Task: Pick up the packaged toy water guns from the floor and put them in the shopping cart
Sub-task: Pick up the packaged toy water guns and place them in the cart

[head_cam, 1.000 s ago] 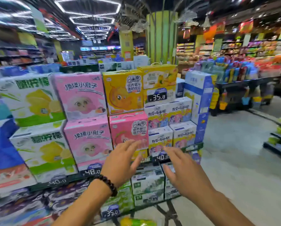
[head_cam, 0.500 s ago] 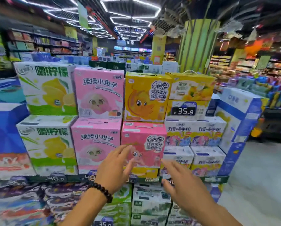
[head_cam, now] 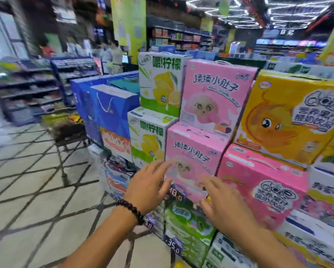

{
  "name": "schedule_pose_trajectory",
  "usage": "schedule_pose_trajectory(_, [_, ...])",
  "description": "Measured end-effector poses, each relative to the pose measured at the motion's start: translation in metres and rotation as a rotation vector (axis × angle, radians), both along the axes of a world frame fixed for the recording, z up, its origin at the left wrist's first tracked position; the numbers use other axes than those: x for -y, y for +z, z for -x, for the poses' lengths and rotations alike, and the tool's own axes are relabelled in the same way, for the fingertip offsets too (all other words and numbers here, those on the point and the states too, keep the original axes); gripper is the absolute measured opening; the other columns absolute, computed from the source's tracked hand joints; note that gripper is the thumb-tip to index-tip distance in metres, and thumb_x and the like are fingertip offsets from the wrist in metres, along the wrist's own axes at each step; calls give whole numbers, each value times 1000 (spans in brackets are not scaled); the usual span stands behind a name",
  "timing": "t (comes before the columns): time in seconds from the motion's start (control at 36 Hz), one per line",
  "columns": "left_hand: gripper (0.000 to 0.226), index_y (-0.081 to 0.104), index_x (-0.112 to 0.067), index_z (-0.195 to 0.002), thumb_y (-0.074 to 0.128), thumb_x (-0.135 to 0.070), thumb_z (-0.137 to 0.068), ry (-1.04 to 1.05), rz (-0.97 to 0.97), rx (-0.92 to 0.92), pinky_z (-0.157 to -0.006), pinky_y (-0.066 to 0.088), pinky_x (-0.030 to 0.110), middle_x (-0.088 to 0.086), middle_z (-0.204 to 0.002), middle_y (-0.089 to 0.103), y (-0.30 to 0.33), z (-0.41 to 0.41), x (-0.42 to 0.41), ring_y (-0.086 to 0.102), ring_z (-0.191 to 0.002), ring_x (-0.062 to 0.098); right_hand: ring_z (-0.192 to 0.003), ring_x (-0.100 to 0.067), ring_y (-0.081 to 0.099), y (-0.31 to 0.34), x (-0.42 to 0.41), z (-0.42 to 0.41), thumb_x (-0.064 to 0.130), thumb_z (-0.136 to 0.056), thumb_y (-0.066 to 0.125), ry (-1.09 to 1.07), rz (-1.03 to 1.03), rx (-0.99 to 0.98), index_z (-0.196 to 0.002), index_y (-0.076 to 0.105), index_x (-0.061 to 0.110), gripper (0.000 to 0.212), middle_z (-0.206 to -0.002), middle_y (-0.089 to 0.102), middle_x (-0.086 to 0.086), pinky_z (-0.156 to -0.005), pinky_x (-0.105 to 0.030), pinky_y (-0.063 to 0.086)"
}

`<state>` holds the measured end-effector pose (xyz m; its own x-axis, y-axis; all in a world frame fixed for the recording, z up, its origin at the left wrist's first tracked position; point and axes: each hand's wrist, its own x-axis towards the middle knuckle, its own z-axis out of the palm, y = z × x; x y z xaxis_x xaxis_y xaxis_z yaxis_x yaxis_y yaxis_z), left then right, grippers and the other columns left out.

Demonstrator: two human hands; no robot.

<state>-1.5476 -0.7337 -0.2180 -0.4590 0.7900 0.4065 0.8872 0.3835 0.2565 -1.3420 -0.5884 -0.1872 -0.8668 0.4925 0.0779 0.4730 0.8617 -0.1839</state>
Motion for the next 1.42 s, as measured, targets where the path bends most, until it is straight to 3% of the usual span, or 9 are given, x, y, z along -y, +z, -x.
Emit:
schedule_pose_trajectory(0.17, [51, 43, -33, -147, 41, -51, -100, 306, 40, 28, -99, 52, 40, -6, -144, 51, -25, -23, 34, 50, -128, 19, -138, -25, 42, -44, -34, 31, 50, -102, 47, 276, 49, 12, -157, 21, 33, 63, -157, 34, 6, -105, -44, 46])
schedule_pose_trajectory(0.33, [57, 33, -35, -152, 54, -43, -99, 523, 51, 109, -100, 51, 37, -3, -151, 43, -64, -77, 61, 49, -129, 20, -146, -18, 35, -82, -48, 36, 51, -103, 44, 468, 116, 46, -161, 17, 36, 66, -164, 22, 13, -107, -35, 43])
schedule_pose_trajectory(0.47, [56, 35, -35, -153, 49, -48, -100, 619, 146, 164, -96, 52, 37, 1, -156, 39, -124, -111, 69, 48, -130, 23, -151, -16, 27, -149, -67, 30, 49, -102, 47, 528, 180, 148, -162, 17, 32, 69, -167, 24, 9, -120, -37, 27])
schedule_pose_trajectory(0.56, [56, 33, -33, -154, 45, -49, -102, 618, 190, 212, -99, 53, 41, 2, -156, 39, -174, -122, 67, 46, -133, 25, -148, -16, 32, -211, -77, 22, 54, -99, 47, 546, 207, 210, -161, 20, 32, 70, -164, 29, 8, -118, -37, 36])
schedule_pose_trajectory(0.75, [65, 24, -36, -157, 54, -43, -100, 583, 253, 386, -102, 51, 45, 5, -159, 33, -333, -130, 51, 45, -135, 30, -144, -26, 37, -363, -85, -4, 49, -101, 44, 504, 265, 356, -159, 23, 33, 64, -162, 30, 5, -109, -45, 44])
schedule_pose_trajectory(0.86, [62, 30, -32, -155, 54, -43, -99, 551, 282, 472, -87, 57, 45, 5, -157, 36, -437, -138, 39, 48, -131, 30, -124, -35, 58, -460, -80, -14, 37, -95, 52, 475, 285, 311, -151, 48, 16, 60, -144, 55, -10, -94, -44, 55])
schedule_pose_trajectory(1.0, [61, 32, -31, -156, 52, -43, -100, 525, 346, 560, -90, 53, 47, 6, -156, 36, -574, -150, 29, 46, -131, 30, -124, -35, 52, -594, -80, -28, 37, -96, 61, 400, 324, 446, -162, 22, 30, 77, -161, 33, -1, -91, -46, 54])
schedule_pose_trajectory(1.11, [64, 21, -36, -158, 48, -46, -101, 510, 382, 663, -94, 54, 51, 6, -160, 28, -689, -164, 27, 43, -136, 34, -126, -36, 51, -704, -81, -38, 43, -97, 55, 365, 319, 566, -161, 28, 26, 71, -159, 36, -5, -92, -45, 53])
schedule_pose_trajectory(1.42, [64, 29, -34, -157, 56, -39, -99, 517, 514, 753, -89, 52, 46, 3, -162, 24, -910, -177, 7, 41, -133, 32, -136, -31, 37, -912, -104, -48, 40, -100, 51, 236, 327, 637, -161, 16, 32, 71, -164, 17, 0, -94, -41, 47])
